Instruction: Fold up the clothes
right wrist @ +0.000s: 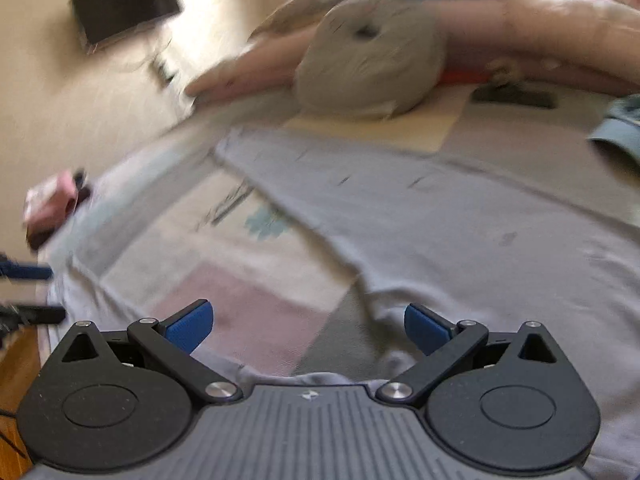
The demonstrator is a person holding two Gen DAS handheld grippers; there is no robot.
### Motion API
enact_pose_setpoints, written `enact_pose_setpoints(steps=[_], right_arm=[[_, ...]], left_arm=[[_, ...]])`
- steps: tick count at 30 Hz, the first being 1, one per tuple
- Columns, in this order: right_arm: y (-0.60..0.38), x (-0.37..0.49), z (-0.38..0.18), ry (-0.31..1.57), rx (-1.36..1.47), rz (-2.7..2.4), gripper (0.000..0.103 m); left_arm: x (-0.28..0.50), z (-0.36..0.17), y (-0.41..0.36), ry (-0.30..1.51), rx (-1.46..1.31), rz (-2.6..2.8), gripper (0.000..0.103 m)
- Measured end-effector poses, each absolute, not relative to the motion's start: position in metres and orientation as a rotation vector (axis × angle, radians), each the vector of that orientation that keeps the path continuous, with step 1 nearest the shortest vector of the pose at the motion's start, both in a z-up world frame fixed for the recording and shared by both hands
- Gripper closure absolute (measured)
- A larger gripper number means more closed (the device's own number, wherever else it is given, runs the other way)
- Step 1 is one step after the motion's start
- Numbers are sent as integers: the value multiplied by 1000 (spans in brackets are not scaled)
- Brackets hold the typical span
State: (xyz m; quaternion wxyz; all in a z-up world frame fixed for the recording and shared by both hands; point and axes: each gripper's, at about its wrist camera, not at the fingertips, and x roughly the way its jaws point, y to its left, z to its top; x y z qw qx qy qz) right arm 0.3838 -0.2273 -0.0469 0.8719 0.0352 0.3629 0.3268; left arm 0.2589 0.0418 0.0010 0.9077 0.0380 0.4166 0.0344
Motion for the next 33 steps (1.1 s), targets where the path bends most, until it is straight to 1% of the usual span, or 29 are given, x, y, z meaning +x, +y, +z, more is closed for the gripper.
enact_pose_setpoints(steps=[3,7,9,16,23,25,27,31,33], right_arm=[[-257,374,-40,742,85,580,0],[-283,352,-46,768,-4,467,0],[-287,341,-51,779,-95,392,0],[-290,323,-82,843,-181,291,0],[-291,318,-84,835,-157,270,0],[-291,319,-85,833,-154,270,0],[-291,319,-85,831,-151,272,0],[-292,319,-85,831,-150,272,0],[-292,318,-86,829,-146,270,0]], left_arm=[[270,-4,33,875,89,29,17],[289,-9,18,883,105,-52,17],[301,-10,6,883,115,-108,17],[349,-23,-59,868,188,-330,17],[378,-50,-102,901,237,-422,18],[387,-62,-105,908,275,-382,17],[393,-71,-100,913,282,-353,14],[397,-66,-88,925,248,-339,14],[394,-59,-85,924,251,-339,16]])
